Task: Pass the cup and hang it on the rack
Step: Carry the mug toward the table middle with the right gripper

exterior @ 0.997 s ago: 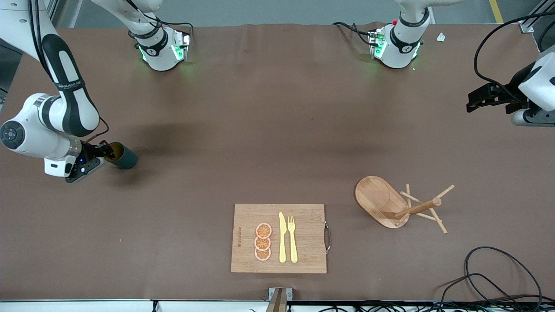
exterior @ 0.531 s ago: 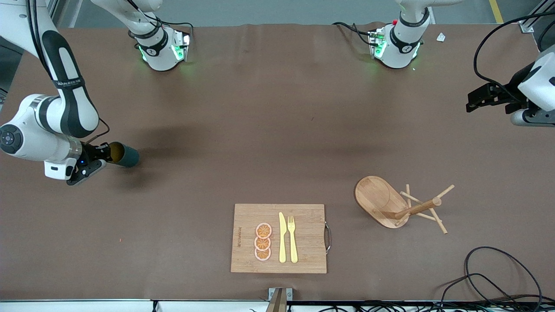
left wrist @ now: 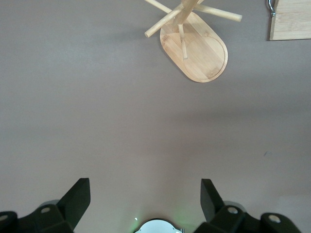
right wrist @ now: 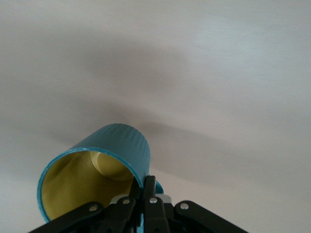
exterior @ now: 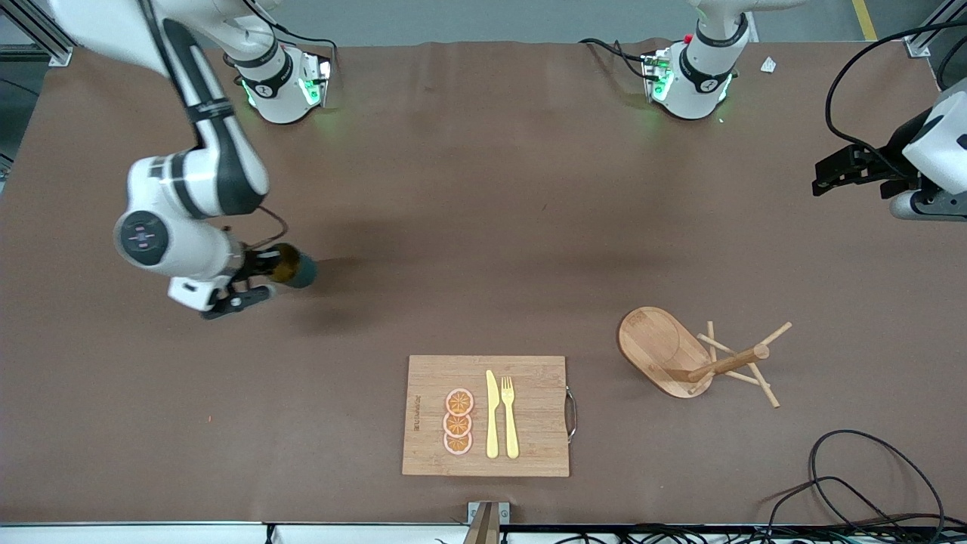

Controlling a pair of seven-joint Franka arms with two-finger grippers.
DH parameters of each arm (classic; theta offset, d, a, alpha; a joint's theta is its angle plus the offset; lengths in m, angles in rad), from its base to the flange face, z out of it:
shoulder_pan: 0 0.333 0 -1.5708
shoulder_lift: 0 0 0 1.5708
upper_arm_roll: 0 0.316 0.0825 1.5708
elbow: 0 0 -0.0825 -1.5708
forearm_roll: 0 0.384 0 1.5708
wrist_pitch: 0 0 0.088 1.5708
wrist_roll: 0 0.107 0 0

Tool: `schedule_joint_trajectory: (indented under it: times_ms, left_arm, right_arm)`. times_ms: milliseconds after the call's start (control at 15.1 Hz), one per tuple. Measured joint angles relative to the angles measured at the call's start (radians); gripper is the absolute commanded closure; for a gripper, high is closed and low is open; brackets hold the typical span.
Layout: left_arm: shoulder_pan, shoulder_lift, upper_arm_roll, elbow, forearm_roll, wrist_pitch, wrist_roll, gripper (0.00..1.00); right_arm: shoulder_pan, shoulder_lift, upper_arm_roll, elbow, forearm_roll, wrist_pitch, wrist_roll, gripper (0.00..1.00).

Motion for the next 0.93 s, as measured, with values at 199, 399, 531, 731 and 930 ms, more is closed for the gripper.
schedule_joint_trajectory:
  times_ms: [199,399,531,731,930]
  left_arm:
    - [0.0,0.0,0.0,0.0,0.0,0.0,0.0,0.0]
    - [0.0,0.001,0.0,0.0,0.0,0.0,0.0,0.0]
    - [0.001,0.001,0.0,0.0,0.0,0.0,0.0,0.0]
    - [0.001,0.001,0.0,0.0,0.0,0.0,0.0,0.0]
    - [0.001,0.001,0.0,0.0,0.0,0.0,0.0,0.0]
  right_arm:
    - [0.159,0.001,0.001,0.022,0.053,0.049,0.25,1.0]
    - [0.303,0.043,0.002,0.085,0.054,0.09,0.49,1.0]
    - [0.372,0.104,0.001,0.154,0.055,0.1,0.601,1.0]
    - [0.449,0.223,0.0,0.279,0.055,0.109,0.676,1.0]
    - [0.498,0.336,0.0,0.393,0.055,0.112,0.701,1.0]
